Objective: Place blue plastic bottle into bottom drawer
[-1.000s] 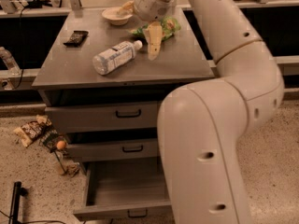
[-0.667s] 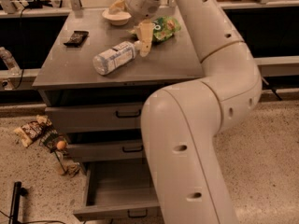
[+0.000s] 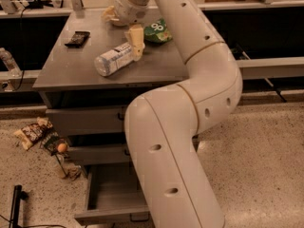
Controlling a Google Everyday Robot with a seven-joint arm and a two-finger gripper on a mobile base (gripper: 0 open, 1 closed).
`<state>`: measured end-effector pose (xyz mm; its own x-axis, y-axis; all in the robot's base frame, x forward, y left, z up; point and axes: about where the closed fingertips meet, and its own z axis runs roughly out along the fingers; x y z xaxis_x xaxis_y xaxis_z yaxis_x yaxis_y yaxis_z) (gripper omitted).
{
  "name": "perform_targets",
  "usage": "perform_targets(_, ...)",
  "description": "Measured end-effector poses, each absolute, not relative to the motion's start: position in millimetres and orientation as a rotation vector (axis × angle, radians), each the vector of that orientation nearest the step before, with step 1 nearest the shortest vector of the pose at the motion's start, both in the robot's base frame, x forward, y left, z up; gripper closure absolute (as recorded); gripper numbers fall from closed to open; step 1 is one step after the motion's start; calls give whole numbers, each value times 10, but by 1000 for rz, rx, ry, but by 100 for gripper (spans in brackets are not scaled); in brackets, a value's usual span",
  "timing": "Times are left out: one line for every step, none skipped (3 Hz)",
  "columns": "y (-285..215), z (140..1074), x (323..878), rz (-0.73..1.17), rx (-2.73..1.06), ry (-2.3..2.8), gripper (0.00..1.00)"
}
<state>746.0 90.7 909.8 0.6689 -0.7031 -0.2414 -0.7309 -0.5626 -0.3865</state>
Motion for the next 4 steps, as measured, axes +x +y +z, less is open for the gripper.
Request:
perform_targets(977, 8957, 7509, 66, -2469, 1120, 0)
perform_targets(1022, 8818, 7545, 56, -2507, 1124, 0)
perform_targets(1041, 8743, 7574, 30, -2543, 1124, 0)
perform_targets(1073, 8645, 7595, 11, -2587, 1118, 16)
